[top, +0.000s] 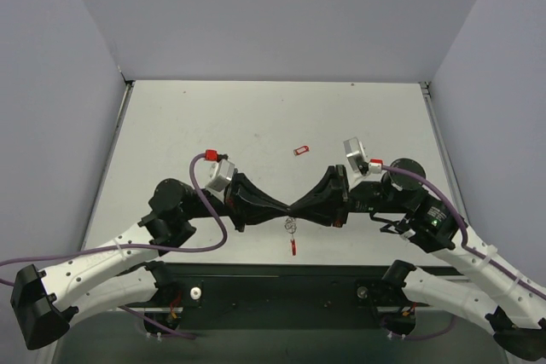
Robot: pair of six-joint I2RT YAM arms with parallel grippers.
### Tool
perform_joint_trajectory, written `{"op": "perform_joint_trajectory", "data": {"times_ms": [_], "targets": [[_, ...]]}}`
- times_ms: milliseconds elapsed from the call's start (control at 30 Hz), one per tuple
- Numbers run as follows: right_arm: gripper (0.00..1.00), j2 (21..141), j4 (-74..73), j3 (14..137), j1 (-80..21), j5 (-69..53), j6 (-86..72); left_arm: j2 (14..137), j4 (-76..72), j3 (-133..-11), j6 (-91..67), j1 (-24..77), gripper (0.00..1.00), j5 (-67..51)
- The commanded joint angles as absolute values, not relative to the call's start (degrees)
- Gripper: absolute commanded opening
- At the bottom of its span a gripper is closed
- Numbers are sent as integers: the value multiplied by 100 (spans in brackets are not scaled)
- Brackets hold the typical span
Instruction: Put the keys on the keyring
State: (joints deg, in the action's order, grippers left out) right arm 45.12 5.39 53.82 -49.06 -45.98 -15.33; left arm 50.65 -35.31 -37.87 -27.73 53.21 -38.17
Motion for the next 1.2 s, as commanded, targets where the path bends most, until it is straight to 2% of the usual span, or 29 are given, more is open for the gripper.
{"op": "perform_joint_trajectory", "data": {"times_ms": [0,200,300,367,667,1167], "targets": [[22,4360,1151,5335,-4913,-4396,-1503,5019,-3314,-4069,-2655,5396,0,-3490],[80,3904,1151,5098,-4896,-3254,-1617,4747,-2849,-4017,-2417,5396,0,-3025],[94,3622,1151,4914,-4896,-2516,-1626,4615,-2576,-3990,-2277,5396,0,-2822],[100,3516,1143,4834,-4869,-2023,-1678,4553,-2479,-3973,-2198,5397,0,-2760],[100,3533,879,4825,-4544,-1468,-1942,4448,-2022,-4017,-1951,5405,0,-2497],[100,4789,694,4835,-2901,-2663,-3014,4289,-1705,-3709,-1890,5388,0,-1767]]}}
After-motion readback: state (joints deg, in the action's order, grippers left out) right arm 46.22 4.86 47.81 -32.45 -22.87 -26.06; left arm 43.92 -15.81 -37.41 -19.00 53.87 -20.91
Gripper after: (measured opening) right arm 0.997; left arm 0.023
